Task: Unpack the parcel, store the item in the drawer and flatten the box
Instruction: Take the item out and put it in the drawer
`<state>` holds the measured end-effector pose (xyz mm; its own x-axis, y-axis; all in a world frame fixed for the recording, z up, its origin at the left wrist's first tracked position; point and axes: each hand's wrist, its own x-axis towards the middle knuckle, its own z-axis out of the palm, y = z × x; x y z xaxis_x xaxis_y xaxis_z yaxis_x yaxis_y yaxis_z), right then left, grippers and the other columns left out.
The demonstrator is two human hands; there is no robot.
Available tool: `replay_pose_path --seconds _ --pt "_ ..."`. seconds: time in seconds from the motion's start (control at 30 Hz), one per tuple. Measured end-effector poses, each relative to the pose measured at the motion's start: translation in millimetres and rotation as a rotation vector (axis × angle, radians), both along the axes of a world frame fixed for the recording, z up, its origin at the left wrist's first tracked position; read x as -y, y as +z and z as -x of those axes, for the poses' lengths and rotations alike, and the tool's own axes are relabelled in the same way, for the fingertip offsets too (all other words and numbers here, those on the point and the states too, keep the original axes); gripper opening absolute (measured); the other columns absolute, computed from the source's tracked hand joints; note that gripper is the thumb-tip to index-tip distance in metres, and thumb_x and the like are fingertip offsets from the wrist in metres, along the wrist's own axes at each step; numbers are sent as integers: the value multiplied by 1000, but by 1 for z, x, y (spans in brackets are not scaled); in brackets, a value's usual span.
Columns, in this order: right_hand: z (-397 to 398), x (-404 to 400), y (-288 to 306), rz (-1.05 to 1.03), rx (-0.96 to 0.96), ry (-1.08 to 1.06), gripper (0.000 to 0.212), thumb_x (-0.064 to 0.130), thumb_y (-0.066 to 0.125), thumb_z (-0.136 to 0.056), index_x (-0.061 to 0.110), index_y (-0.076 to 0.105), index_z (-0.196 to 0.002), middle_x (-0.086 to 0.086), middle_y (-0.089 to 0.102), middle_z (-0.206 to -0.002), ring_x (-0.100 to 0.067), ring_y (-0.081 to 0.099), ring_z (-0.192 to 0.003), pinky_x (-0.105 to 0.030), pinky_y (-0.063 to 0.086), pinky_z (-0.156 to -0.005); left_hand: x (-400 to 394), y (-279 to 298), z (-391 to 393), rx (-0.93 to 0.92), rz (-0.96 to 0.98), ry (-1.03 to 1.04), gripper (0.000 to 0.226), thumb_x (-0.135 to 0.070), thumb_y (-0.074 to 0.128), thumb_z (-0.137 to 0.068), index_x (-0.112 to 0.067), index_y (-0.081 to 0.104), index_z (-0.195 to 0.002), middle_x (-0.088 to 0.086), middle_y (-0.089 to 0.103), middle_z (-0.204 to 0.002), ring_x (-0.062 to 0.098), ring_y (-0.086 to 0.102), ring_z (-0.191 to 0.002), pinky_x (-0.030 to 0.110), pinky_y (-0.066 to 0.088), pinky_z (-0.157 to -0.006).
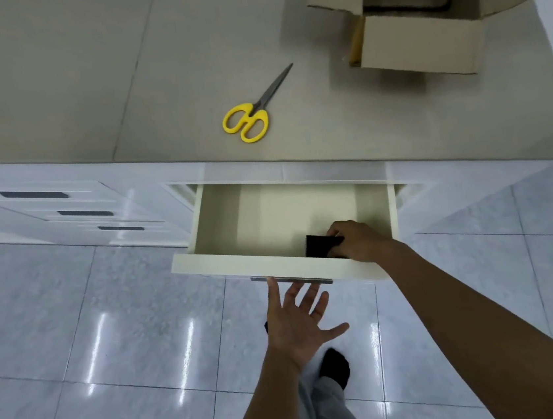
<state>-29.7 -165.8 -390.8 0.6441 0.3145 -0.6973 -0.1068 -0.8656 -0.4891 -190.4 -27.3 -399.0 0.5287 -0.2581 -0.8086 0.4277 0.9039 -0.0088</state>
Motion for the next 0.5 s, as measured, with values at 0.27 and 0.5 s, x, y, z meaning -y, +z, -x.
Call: replay_pose_path --seconds 0.27,0.5 --pt "-2 1 7 93 -93 77 32 28 50 -96 13 58 -123 -6 56 -129 -24 52 -115 -32 43 -94 4 7 -1 -33 13 42 88 -68 82 -50 -19 64 -122 8 67 -125 31 53 -124 77 37 -88" --pt "0 -7 57 29 117 91 36 36 46 -97 20 55 -129 -4 54 -136 -24 48 -124 -37 40 -102 6 21 1 -35 -8 82 79 -69 65 -72 -17 56 -131 11 61 -131 34 52 -123 75 37 -92"
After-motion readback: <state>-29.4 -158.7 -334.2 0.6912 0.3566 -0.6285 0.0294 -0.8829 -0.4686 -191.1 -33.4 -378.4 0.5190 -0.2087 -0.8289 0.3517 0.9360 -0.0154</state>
